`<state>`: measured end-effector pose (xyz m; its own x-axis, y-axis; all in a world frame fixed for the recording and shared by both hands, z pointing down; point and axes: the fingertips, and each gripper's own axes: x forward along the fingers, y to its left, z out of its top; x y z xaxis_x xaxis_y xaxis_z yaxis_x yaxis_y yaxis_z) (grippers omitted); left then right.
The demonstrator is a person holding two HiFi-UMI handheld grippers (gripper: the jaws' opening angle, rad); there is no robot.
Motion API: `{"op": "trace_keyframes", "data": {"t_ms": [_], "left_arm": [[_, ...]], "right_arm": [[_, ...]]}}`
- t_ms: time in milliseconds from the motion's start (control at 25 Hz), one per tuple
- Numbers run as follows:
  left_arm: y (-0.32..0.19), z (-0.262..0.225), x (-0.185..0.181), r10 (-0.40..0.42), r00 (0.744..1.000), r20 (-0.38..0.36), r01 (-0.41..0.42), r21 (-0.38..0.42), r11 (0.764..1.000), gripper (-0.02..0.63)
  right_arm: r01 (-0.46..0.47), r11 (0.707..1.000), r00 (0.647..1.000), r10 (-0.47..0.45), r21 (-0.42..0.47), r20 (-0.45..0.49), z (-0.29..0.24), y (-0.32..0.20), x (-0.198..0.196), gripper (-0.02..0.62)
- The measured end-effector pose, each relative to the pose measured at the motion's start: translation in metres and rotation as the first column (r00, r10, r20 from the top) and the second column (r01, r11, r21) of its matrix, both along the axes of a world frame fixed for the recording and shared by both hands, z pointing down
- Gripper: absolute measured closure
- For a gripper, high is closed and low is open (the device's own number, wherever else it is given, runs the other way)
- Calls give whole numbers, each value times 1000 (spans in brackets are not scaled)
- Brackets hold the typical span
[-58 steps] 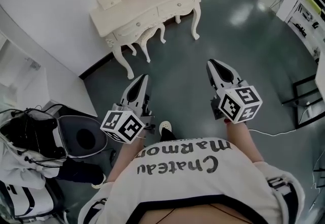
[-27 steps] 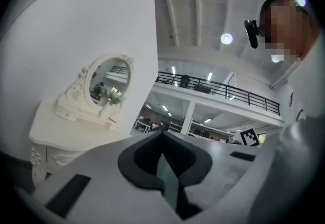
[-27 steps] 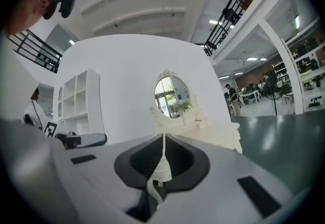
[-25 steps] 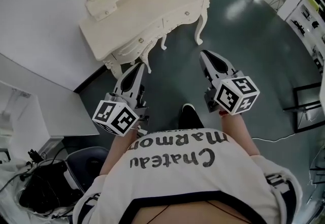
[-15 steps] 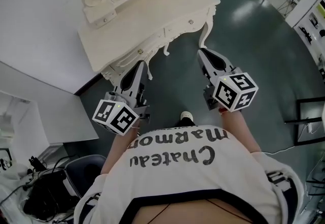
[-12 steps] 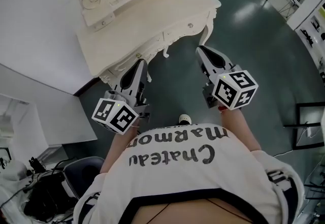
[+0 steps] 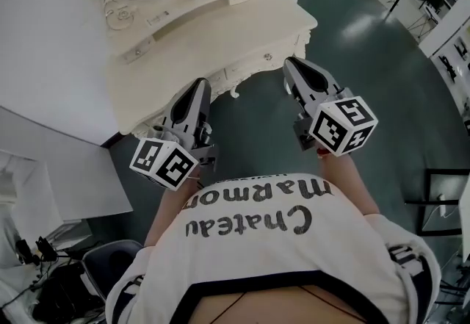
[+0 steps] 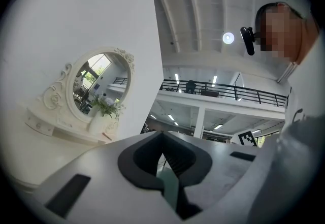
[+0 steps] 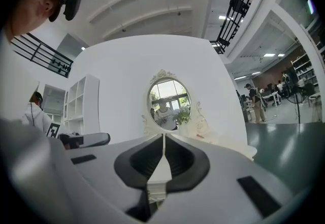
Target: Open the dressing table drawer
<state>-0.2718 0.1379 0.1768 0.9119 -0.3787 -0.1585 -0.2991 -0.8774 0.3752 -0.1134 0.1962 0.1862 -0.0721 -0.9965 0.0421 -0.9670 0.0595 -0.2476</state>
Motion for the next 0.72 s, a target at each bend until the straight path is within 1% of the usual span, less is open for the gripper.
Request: {"op": "trace_keyframes", "data": {"t_ms": [120,280,520,720], "left_arm": [[0,3,18,4,1000,7,-4,2,1000,583],[-6,12,29,4,1000,24,-4,-11,1000,583],[-10,35,36,11,999,39,-8,-76,997,583],[-17,42,40,8,999,40,-5,-81,997,583]], "right_arm": [[0,1000,1000,0,3,6,4,0,18,565],[-8,1000,1000,9,-27,17,18,-6,32,565],[0,996,999,4,-89,44,44,-7,36,565],[26,995,998,-21,-99,53,56,-17,34,565]]}}
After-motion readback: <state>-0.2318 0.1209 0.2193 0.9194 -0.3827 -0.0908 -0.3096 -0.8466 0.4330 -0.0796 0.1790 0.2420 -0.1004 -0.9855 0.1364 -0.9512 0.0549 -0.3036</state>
